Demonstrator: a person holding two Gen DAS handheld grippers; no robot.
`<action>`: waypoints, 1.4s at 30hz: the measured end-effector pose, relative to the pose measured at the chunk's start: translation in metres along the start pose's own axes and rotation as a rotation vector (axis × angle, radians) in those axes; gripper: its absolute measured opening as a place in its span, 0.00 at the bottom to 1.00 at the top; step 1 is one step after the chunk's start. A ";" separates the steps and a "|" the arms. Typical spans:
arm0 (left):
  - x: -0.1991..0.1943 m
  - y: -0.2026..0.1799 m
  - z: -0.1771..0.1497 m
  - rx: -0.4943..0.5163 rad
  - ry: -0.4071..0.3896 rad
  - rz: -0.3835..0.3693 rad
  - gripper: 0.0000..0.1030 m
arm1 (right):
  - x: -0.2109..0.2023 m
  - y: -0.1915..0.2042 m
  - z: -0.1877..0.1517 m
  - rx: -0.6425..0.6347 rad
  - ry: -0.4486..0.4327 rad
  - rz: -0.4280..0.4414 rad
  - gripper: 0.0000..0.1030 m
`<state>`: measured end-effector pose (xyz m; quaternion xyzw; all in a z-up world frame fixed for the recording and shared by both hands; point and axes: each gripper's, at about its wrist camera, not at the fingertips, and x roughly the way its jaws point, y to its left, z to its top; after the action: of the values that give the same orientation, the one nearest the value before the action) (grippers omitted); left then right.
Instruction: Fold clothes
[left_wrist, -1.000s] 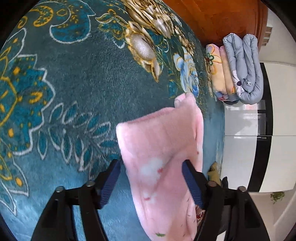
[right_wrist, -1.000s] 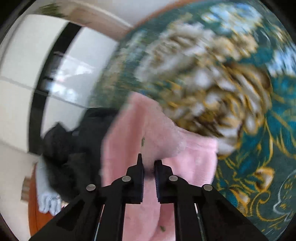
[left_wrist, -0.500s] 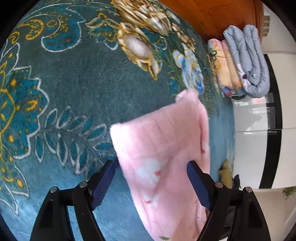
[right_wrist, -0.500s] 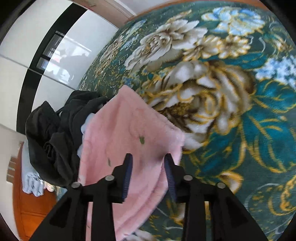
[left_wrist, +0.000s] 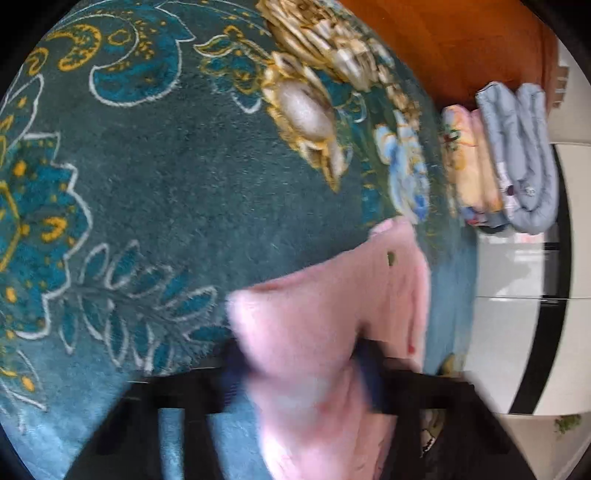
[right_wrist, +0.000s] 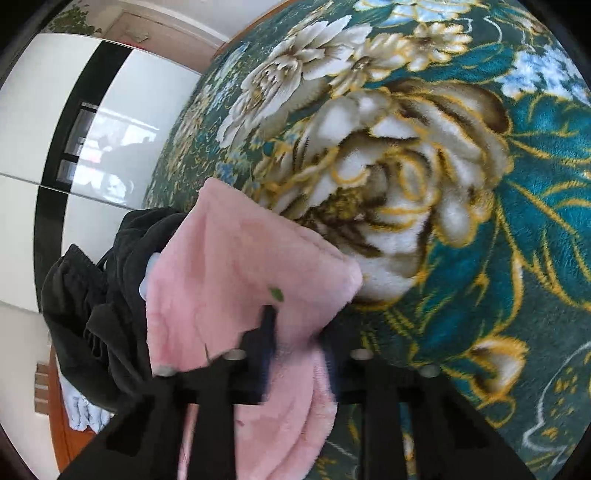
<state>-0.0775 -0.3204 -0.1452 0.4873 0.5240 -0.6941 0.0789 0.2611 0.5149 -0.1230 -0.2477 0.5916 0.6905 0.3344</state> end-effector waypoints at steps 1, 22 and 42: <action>-0.003 -0.004 0.002 -0.002 0.001 0.001 0.25 | -0.003 0.005 0.001 -0.010 -0.004 -0.009 0.12; -0.075 0.064 0.005 0.075 0.044 0.030 0.26 | -0.098 -0.103 -0.041 0.072 -0.002 -0.035 0.09; -0.115 0.069 -0.017 0.287 0.235 0.138 0.64 | -0.160 -0.006 -0.058 -0.179 -0.063 -0.075 0.09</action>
<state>0.0340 -0.3831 -0.1022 0.6057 0.3909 -0.6930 -0.0056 0.3676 0.4312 -0.0193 -0.2769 0.5071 0.7350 0.3550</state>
